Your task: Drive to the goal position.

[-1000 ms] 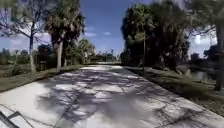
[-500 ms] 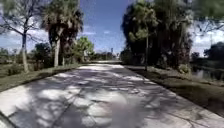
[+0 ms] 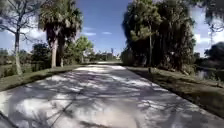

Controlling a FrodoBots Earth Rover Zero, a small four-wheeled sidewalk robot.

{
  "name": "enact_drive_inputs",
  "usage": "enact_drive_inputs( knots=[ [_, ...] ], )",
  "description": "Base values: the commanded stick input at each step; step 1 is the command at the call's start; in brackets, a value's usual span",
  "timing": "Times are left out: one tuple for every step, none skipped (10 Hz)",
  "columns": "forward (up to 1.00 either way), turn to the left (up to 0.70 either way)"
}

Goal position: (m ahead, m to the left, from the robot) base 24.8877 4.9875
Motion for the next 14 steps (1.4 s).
enact_drive_inputs(
  knots=[
    [0.85,0.00],
    [0.85,0.00],
    [0.85,0.00],
    [0.85,0.00],
    [0.85,0.00],
    [0.85,0.00],
    [0.85,0.00],
    [0.85,0.00],
    [0.85,0.00],
    [0.85,0.00],
    [0.85,0.00],
    [0.85,0.00],
    [0.85,0.00],
    [0.85,0.00]
  ],
)
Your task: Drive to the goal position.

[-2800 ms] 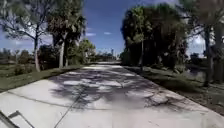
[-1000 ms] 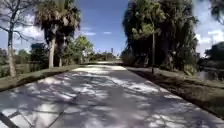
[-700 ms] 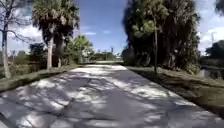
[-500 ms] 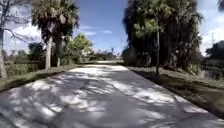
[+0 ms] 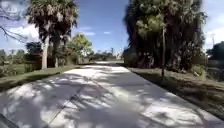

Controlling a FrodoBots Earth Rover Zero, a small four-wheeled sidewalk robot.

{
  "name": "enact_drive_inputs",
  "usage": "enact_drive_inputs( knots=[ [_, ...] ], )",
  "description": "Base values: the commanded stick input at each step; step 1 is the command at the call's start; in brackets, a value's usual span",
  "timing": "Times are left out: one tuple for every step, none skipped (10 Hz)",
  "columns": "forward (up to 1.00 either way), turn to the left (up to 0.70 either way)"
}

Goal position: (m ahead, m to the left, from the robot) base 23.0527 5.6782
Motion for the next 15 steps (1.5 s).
enact_drive_inputs(
  knots=[
    [0.85,0.00],
    [0.85,0.00],
    [0.85,0.00],
    [0.85,0.00],
    [0.85,0.00],
    [0.85,0.00],
    [0.85,0.00],
    [0.85,0.00],
    [0.85,0.00],
    [0.85,0.00],
    [0.85,0.00],
    [0.85,0.00],
    [0.85,0.00],
    [0.85,0.00],
    [0.85,0.00]
  ],
)
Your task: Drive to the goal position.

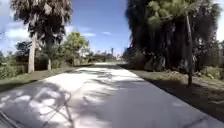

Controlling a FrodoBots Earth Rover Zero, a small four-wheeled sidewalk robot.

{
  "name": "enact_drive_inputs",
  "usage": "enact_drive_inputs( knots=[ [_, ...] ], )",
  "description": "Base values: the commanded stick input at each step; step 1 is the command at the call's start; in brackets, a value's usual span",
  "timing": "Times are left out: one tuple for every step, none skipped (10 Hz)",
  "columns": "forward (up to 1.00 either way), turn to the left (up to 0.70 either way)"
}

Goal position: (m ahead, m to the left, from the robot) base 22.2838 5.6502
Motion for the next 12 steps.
enact_drive_inputs(
  knots=[
    [0.85,0.00],
    [0.85,0.00],
    [0.85,0.00],
    [0.85,0.00],
    [0.85,0.00],
    [0.85,0.00],
    [0.85,0.00],
    [0.85,0.00],
    [0.85,0.00],
    [0.85,0.00],
    [0.85,0.00],
    [0.85,0.00]
  ],
)
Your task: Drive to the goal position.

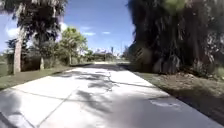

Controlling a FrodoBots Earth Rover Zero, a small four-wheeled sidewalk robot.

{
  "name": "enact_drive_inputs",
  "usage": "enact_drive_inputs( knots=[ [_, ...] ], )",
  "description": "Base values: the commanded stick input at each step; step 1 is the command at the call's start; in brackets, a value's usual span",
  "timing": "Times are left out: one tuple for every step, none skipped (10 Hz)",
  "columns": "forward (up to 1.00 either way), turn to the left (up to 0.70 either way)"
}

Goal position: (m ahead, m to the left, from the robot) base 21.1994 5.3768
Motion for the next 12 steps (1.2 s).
enact_drive_inputs(
  knots=[
    [0.85,0.00],
    [0.85,0.00],
    [0.85,0.00],
    [0.85,0.00],
    [0.85,0.00],
    [0.85,0.00],
    [0.85,0.00],
    [0.85,0.00],
    [0.85,0.00],
    [0.85,0.00],
    [0.85,0.00],
    [0.85,0.00]
  ],
)
